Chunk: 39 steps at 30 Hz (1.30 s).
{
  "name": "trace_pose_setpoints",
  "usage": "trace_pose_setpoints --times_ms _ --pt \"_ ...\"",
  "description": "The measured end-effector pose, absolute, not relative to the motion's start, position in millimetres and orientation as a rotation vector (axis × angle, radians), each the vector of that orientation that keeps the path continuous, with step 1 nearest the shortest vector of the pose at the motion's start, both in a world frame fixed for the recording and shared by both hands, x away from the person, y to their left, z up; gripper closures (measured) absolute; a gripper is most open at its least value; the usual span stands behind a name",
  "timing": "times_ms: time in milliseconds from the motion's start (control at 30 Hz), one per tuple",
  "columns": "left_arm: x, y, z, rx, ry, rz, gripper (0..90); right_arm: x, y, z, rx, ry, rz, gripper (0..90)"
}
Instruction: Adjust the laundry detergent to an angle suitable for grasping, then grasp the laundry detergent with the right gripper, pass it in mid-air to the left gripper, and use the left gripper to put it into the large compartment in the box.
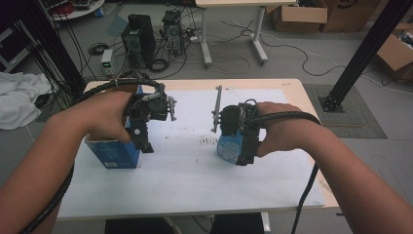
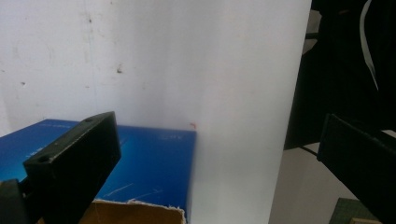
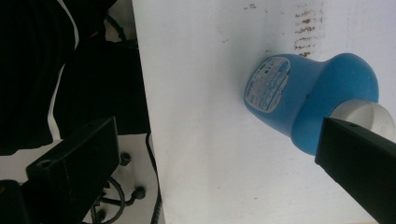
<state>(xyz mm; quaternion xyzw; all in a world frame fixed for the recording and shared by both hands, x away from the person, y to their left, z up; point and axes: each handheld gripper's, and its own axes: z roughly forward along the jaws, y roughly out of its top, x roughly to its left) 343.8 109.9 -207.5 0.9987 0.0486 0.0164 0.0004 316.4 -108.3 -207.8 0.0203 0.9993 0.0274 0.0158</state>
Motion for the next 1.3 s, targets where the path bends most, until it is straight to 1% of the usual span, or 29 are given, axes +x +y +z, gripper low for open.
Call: trace_pose_setpoints --times_ms 467,767,1133,1300 --pt "345.7 108.3 -209.6 3.132 0.166 0.035 0.1 317.1 -110.1 -207.5 0.056 3.11 0.087 0.0" --pt "345.8 105.1 -201.9 3.122 0.149 0.07 0.1 318.2 -111.2 -209.5 0.064 3.108 0.086 0.0" --pt "343.3 105.1 -204.0 3.128 0.162 0.055 0.1 318.4 -109.1 -207.0 0.034 3.112 0.103 0.0" --pt "345.1 106.0 -208.3 3.134 0.169 0.042 0.1 317.4 -109.8 -211.3 0.034 3.116 0.095 0.0"
